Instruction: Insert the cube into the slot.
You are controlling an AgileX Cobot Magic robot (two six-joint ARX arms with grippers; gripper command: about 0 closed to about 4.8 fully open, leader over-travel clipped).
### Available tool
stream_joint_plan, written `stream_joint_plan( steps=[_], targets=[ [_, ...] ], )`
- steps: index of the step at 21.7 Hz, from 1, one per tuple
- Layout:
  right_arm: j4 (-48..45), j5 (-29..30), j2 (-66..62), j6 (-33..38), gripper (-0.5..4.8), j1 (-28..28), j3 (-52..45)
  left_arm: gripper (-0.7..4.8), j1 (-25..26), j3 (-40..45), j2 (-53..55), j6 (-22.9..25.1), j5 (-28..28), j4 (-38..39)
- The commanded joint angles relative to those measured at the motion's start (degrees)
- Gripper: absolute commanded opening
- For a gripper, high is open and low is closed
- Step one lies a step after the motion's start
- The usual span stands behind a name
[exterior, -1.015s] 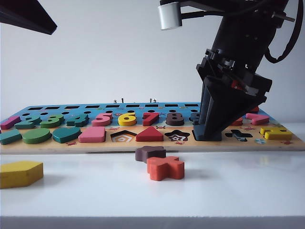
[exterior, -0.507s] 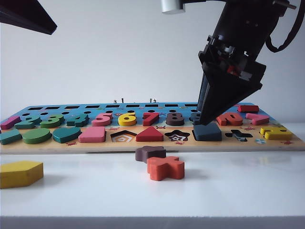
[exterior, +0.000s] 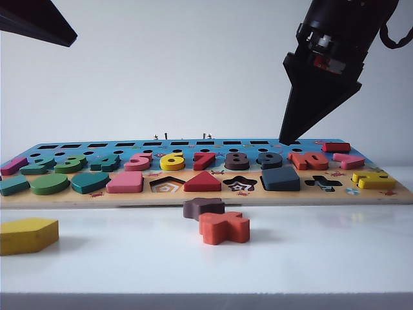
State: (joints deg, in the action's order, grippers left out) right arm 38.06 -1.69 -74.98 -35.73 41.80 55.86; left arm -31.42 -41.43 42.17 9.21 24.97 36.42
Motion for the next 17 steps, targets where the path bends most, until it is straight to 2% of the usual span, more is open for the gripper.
stream_joint_plan(
  steps=[1,17],
  targets=[
    [1.5,0.0,0.3,1.7,-0.08,-0.3,0.2,0.17,0.0,-0.2,0.0,0.2,0.3,-1.0],
    [2.8,-1.4,-3.4,3.1,-0.08,-1.6,-0.5,0.17,0.0,-0.2,0.0,0.2,0.3,-1.0]
  ],
)
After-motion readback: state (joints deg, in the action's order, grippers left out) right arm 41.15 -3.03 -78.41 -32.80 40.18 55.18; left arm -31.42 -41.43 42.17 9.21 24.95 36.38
